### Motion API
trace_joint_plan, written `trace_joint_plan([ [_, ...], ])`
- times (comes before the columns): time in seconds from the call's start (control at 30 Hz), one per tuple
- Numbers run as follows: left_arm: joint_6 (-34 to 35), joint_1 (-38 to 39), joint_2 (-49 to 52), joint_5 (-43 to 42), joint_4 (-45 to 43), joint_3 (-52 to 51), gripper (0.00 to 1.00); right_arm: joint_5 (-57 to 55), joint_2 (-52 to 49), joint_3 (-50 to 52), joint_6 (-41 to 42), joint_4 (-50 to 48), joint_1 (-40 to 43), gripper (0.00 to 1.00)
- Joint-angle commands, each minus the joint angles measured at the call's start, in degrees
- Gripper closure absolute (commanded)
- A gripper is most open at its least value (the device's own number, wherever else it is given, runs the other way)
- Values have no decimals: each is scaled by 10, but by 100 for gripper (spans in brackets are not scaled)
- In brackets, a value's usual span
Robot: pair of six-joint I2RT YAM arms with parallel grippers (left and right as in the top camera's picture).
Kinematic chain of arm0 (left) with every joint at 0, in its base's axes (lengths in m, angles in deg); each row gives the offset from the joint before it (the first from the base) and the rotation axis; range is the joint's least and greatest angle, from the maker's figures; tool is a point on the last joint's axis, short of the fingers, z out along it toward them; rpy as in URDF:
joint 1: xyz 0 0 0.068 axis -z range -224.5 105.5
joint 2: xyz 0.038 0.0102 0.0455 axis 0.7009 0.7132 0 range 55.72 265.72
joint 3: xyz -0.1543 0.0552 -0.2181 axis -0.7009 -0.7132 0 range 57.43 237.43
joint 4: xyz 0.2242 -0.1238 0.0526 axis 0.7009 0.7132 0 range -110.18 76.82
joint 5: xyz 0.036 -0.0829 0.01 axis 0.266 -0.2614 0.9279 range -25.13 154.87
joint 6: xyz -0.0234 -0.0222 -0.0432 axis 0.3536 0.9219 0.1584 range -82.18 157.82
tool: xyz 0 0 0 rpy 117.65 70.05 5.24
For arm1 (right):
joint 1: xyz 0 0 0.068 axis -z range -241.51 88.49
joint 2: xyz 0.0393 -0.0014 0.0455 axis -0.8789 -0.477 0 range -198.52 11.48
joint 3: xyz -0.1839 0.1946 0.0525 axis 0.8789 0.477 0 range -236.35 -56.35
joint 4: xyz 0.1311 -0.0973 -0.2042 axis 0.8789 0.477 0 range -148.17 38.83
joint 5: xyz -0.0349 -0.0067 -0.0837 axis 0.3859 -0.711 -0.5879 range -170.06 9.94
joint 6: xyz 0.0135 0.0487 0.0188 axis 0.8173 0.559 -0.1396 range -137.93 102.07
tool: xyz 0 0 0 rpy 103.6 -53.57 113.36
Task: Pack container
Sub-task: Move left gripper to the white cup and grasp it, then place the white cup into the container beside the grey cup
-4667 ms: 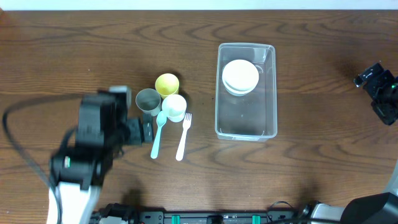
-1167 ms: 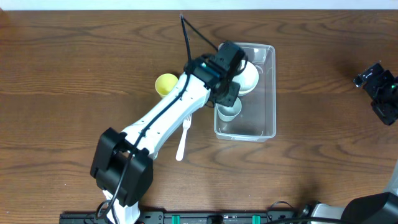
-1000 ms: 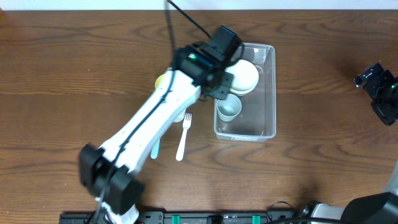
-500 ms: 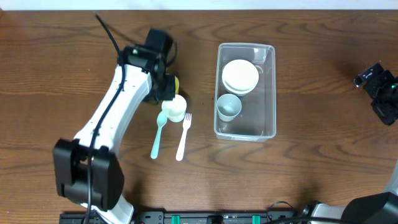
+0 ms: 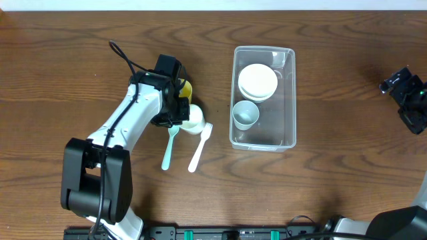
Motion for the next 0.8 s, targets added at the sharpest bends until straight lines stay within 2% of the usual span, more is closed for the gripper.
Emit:
trace_joint_plan([
  [0.0, 1, 1, -10, -5, 10, -1, 94, 0, -2, -1, 4, 0, 3, 1],
  [0.2, 1, 1, -56, -9, 87, 51, 94, 0, -2, -1, 4, 0, 3, 1],
  [0.4, -2, 27, -141, -11, 153, 158, 94, 0, -2, -1, 4, 0, 3, 1],
  [0.6, -45, 141, -185, -6, 86, 200, 94, 0, -2, -1, 4, 0, 3, 1],
  [0.77, -48, 209, -125, -2, 43, 200, 94, 0, -2, -1, 4, 0, 3, 1],
])
